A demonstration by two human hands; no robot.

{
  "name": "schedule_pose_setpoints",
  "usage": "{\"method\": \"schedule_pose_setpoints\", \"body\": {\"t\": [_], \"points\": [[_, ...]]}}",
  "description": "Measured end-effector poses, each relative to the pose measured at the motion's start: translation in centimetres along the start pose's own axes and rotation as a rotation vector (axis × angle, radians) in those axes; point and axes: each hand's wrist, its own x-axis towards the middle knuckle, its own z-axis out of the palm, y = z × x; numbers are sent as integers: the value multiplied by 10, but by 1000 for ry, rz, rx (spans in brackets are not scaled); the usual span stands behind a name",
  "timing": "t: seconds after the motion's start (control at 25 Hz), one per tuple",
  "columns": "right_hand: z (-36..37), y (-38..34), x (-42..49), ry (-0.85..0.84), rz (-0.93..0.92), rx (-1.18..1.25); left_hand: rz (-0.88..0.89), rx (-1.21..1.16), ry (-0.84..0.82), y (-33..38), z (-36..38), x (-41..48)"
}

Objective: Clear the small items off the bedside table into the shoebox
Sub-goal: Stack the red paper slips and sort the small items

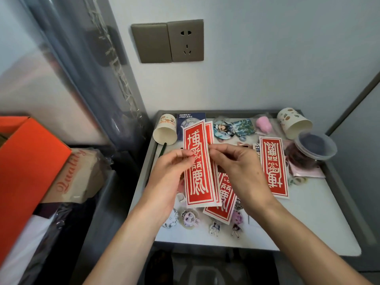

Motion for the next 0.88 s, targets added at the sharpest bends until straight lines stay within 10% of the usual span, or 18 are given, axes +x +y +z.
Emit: {"method": "schedule_pose_setpoints", "body": {"t": [0.2,0.44,0.88], "points": [[-7,5,2,-99,35,-80,26,-19,93,-3,1,1],[-37,26,9,107,147,-1310,-46,-37,97,-2,-2,5],[-38,18,13,124,28,-835,-197,-98,-5,-5,2,7]]}}
